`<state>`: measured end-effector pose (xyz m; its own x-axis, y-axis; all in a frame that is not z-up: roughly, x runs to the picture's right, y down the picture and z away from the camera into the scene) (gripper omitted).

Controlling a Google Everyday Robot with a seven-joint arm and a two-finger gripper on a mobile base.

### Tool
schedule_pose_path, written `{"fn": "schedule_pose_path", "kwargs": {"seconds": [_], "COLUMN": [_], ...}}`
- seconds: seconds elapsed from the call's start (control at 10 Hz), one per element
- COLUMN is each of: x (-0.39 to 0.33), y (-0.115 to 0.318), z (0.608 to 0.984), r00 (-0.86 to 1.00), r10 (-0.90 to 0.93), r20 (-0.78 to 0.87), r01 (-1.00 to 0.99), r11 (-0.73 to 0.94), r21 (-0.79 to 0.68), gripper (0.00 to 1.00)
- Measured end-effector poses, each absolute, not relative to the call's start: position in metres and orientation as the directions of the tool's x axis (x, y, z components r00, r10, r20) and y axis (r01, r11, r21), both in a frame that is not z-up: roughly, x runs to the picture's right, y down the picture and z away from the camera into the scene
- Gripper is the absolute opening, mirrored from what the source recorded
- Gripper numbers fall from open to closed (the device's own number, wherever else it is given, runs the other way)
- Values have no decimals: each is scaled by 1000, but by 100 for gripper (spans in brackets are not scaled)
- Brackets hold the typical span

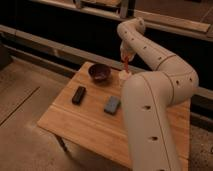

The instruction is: Place the pepper in the ceramic cup

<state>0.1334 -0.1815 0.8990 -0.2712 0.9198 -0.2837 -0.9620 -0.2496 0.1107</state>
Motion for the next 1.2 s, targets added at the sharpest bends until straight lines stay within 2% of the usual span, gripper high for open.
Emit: {"fn": "schedule_pose_path", "kwargs": {"seconds": [0.6,1.2], "x": [110,128], "y": [-162,-152], "z": [908,890], "r00": [-259,-301], "r10": [918,914], "r20": [-300,-273], "r01": [-964,-953], "r11": [-263,-299], "r21": [27,50], "gripper": [0,0]}}
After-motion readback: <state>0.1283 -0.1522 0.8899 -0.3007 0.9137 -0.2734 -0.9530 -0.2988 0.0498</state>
